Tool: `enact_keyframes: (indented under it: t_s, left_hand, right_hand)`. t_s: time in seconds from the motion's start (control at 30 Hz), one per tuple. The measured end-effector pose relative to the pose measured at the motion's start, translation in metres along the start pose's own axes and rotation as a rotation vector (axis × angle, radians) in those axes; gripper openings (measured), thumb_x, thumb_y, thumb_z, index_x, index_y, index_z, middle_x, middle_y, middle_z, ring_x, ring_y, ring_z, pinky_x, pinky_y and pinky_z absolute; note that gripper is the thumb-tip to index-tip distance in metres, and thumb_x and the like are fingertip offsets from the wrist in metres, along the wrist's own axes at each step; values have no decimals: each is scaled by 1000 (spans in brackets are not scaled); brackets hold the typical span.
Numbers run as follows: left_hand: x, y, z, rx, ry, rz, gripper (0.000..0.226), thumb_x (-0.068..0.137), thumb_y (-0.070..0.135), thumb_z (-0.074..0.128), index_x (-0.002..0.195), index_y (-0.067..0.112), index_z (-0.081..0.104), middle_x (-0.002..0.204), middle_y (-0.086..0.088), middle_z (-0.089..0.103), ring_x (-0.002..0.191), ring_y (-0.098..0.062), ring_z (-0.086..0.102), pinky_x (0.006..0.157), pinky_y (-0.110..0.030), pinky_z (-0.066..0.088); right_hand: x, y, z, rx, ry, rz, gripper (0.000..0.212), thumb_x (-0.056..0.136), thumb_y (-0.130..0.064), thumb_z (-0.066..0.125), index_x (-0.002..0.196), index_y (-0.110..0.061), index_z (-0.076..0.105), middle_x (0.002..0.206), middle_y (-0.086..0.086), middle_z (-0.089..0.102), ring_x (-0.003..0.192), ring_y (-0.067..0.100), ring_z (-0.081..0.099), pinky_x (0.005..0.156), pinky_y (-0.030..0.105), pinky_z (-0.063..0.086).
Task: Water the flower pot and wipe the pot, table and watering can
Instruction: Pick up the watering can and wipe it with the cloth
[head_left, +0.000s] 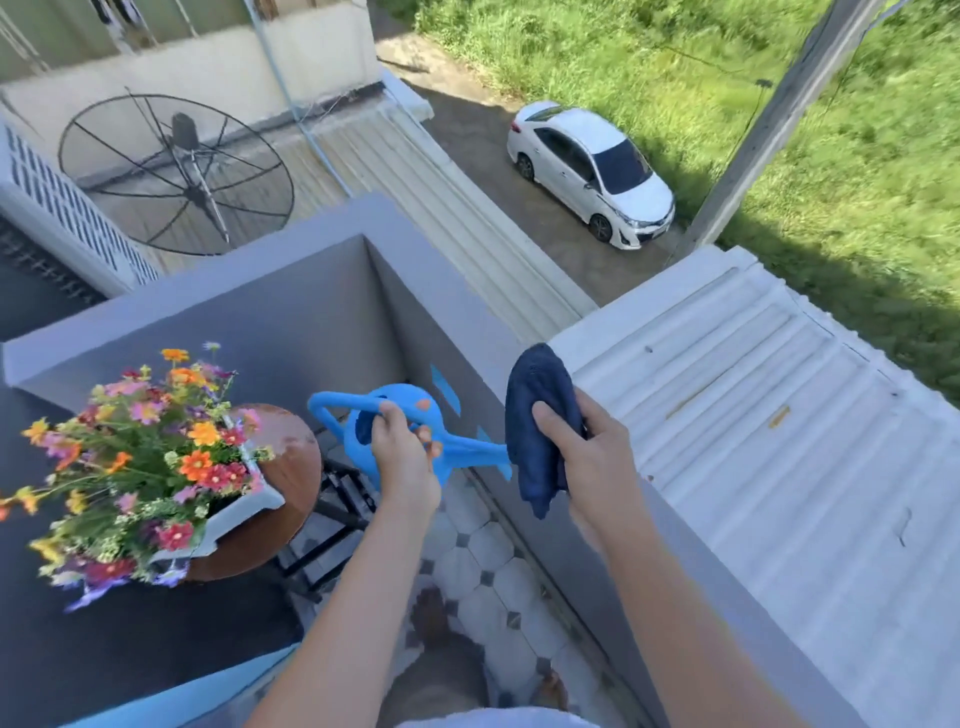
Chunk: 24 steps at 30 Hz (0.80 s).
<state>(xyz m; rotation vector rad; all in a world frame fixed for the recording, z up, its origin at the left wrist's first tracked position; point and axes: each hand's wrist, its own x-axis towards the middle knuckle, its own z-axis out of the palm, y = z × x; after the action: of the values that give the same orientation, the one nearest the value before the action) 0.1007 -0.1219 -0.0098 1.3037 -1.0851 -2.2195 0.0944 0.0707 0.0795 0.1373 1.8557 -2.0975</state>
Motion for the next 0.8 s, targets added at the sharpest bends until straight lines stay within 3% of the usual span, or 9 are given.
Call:
enact_keyframes:
  t_s: [0.13, 0.27, 0.47, 0.57, 0.8]
  left_hand:
    - [77, -4, -39, 2, 36, -44, 30, 113, 41, 35, 115, 19, 54, 103, -10, 67, 57, -12, 36, 50, -24, 36]
    - [166, -29, -61, 158, 73, -46, 31, 113, 40, 32, 111, 18, 54, 96, -6, 66, 55, -12, 31, 53, -24, 37]
    - [313, -120, -114, 390, 129, -15, 37, 113, 40, 27, 103, 16, 53, 93, -5, 68, 55, -13, 42, 54, -26, 42]
    - [382, -185, -148, 425, 157, -26, 38, 113, 40, 28, 105, 16, 56, 89, -3, 67, 62, -17, 51, 55, -29, 42]
    - [541, -308, -176, 552, 201, -34, 38, 112, 43, 31, 113, 14, 56, 95, -5, 68, 72, -22, 52, 62, -35, 46]
  right_hand:
    - [33, 40, 47, -82, -7, 63, 19, 96, -25, 73, 108, -11, 73, 96, 6, 75, 90, 23, 68, 70, 25, 54]
    - [73, 112, 86, -134, -20, 72, 23, 97, -22, 73, 119, -22, 75, 116, -5, 74, 107, 15, 70, 92, 33, 57]
    - [157, 275, 119, -253, 117, 162, 29, 95, -19, 73, 124, -18, 75, 118, -11, 75, 111, 5, 67, 103, 31, 51]
    - [198, 360, 123, -302, 93, 215, 26, 95, -18, 72, 120, -25, 76, 113, -10, 76, 108, 7, 68, 99, 29, 51]
    - [279, 514, 110, -397, -24, 363, 10, 100, -13, 65, 106, -14, 74, 98, 5, 74, 93, 17, 68, 86, 31, 54]
